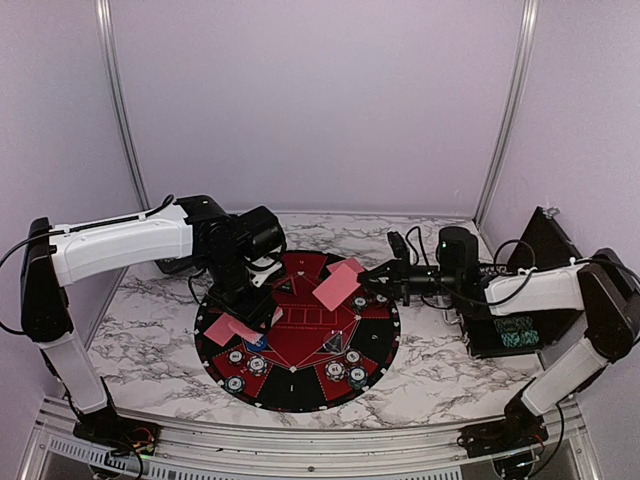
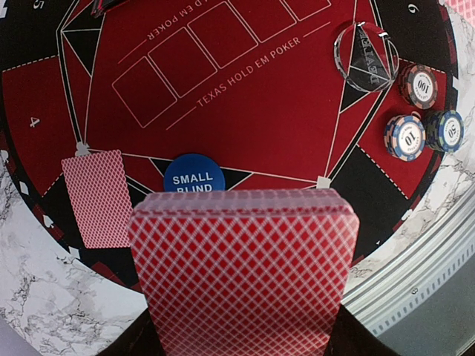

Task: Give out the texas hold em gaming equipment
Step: Distribute the poker card in the dealer area.

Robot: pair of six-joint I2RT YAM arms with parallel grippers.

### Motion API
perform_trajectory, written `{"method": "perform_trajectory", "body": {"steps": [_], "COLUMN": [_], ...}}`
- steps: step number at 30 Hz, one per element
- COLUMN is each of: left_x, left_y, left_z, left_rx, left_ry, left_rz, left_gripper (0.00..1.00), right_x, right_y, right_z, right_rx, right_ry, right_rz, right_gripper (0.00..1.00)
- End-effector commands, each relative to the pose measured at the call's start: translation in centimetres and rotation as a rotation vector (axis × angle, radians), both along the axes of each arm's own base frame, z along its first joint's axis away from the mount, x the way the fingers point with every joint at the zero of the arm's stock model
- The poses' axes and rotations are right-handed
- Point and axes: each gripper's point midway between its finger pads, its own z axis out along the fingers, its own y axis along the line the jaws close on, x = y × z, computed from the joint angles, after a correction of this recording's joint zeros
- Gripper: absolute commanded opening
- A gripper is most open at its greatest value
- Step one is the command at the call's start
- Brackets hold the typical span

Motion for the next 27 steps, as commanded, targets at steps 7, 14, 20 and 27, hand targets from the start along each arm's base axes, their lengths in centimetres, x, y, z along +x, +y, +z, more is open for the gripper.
{"method": "perform_trajectory", "body": {"steps": [7,14,20,27], "left_x": [0.3,0.3,0.4,0.4], "left_y": [-0.3,-0.4,-0.5,-0.5], "left_z": [0.9,0.8,0.8,0.8], "left_rx": [-0.004,-0.005,-0.005,-0.004], "left_ry": [-0.015,-0.013,-0.016,-0.014], "left_rz": [-0.002,-0.006,-0.011,-0.013], "left_gripper": [0.53,0.53,0.53,0.53], "right_x": [-1.0,-2.3,-2.3,-2.6], "right_y": [-9.3,-11.6,-12.8,-12.4], "right_z": [-3.8,-7.0,-8.4,-9.4], "right_rx": [-0.114,-0.18,-0.178,-0.147], "right_ry": [0.048,0.091,0.096,0.09], "right_rz": [-0.239,-0.329,-0.431,-0.503], "right_gripper": [0.0,0.0,0.0,0.0]}}
